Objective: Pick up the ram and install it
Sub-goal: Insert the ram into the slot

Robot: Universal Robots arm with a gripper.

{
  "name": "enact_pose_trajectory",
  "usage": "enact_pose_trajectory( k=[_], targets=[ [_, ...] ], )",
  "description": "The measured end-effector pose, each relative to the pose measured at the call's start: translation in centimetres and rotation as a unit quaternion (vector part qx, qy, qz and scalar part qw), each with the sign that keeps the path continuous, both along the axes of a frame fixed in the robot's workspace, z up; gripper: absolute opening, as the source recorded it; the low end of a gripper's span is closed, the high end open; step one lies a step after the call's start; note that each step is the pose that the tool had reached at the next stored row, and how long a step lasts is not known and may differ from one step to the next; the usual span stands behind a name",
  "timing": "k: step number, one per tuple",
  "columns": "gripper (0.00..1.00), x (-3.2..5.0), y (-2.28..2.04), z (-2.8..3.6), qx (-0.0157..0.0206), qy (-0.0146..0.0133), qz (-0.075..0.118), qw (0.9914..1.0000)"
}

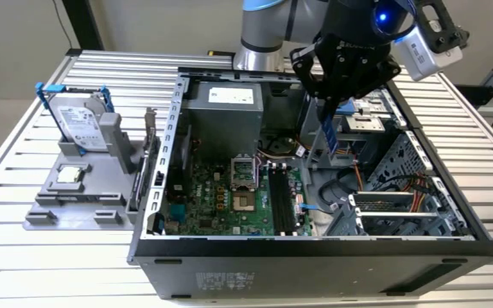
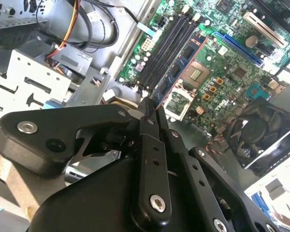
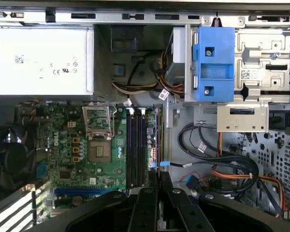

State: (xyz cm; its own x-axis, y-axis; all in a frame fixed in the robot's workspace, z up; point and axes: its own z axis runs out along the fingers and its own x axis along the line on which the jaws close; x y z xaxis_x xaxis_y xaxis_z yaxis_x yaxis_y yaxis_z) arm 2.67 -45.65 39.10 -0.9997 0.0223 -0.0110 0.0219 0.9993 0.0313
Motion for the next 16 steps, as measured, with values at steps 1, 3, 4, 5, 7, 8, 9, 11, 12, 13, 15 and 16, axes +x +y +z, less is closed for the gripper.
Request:
enact_pose_trajectory(
  k=[1, 3, 4, 5, 7, 8, 9, 11, 12, 13, 15, 16],
  targets=[
    [0.0, 0.02, 0.0, -0.07, 0.0, 0.0, 0.0, 1.0],
    [0.0, 0.06, 0.0, -0.21, 0.0, 0.0, 0.0, 1.0],
    [0.0, 0.08, 0.0, -0.29, 0.0, 0.0, 0.0, 1.0],
    [0.0, 0.1, 0.0, -0.36, 0.0, 0.0, 0.0, 1.0],
    [0.0, 0.13, 0.0, -0.53, 0.0, 0.0, 0.0, 1.0],
    [0.0, 0.13, 0.0, -0.62, 0.0, 0.0, 0.0, 1.0],
    [0.0, 0.14, 0.0, -0.71, 0.0, 0.0, 0.0, 1.0],
    [0.0, 0.14, 0.0, -0.89, 0.0, 0.0, 0.0, 1.0],
    [0.0, 0.15, 0.0, -0.98, 0.0, 0.0, 0.0, 1.0],
    [0.0, 0.15, 0.0, -1.08, 0.0, 0.0, 0.0, 1.0],
    [0.0, 0.15, 0.0, -1.22, 0.0, 0.0, 0.0, 1.0],
    [0.0, 0.15, 0.0, -1.3, 0.0, 0.0, 0.0, 1.0]
  ],
)
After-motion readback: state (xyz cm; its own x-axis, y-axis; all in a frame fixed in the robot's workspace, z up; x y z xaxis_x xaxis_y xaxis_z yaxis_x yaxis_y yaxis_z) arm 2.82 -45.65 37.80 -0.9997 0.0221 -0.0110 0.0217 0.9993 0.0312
